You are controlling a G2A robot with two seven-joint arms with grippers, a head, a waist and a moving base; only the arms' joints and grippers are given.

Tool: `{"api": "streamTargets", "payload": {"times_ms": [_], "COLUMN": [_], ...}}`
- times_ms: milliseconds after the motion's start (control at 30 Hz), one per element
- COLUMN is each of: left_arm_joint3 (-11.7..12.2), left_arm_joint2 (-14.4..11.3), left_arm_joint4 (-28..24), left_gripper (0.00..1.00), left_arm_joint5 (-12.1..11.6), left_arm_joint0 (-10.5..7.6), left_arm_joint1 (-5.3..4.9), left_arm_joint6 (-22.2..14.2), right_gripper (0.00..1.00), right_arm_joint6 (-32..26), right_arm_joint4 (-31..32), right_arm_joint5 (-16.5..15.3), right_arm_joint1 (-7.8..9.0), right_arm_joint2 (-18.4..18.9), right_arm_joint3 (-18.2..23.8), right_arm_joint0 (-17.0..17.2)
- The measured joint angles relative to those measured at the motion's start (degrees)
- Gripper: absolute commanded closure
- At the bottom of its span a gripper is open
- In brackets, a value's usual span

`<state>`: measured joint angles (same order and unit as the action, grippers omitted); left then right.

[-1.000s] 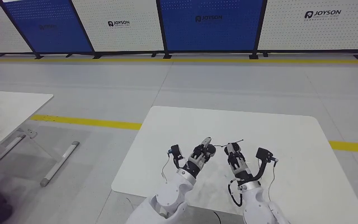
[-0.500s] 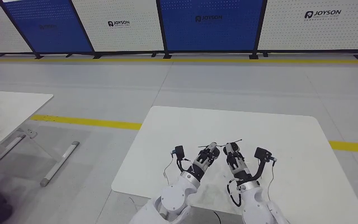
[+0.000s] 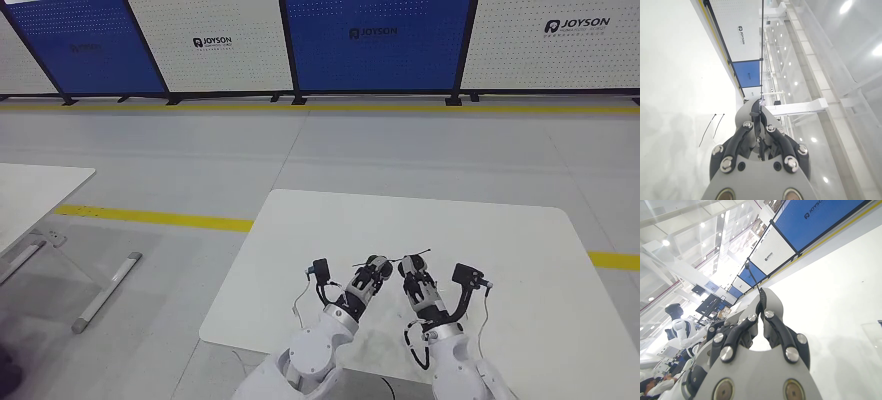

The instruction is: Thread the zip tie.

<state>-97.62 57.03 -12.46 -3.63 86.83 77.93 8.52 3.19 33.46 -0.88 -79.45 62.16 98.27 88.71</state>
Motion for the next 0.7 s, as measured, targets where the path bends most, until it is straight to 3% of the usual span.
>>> {"api": "streamTargets", "payload": {"times_ms": [667, 700], "left_arm_joint3": [0.19, 0.22], "left_arm_joint2": [0.52, 0.54], "left_arm_joint4": [-0.94, -0.92], "left_gripper": [1.00, 1.00], "left_arm_joint5": [-0.97, -0.96], "left_arm_joint0": [0.09, 0.12], "left_arm_joint1": [0.13, 0.13], "left_arm_joint6": [-1.20, -1.22], "right_gripper": [1.00, 0.85], "right_arm_joint6": [-2.72, -2.70], "right_arm_joint4": [0.26, 0.18], "right_arm_joint5": [-0.86, -0.81], "right_arm_joint1": [-0.04, -0.05], "right_arm_joint2": [-0.19, -0.18], "right_arm_joint3": [-0.42, -0.40], "right_arm_joint0": [-0.68, -0.64]}}
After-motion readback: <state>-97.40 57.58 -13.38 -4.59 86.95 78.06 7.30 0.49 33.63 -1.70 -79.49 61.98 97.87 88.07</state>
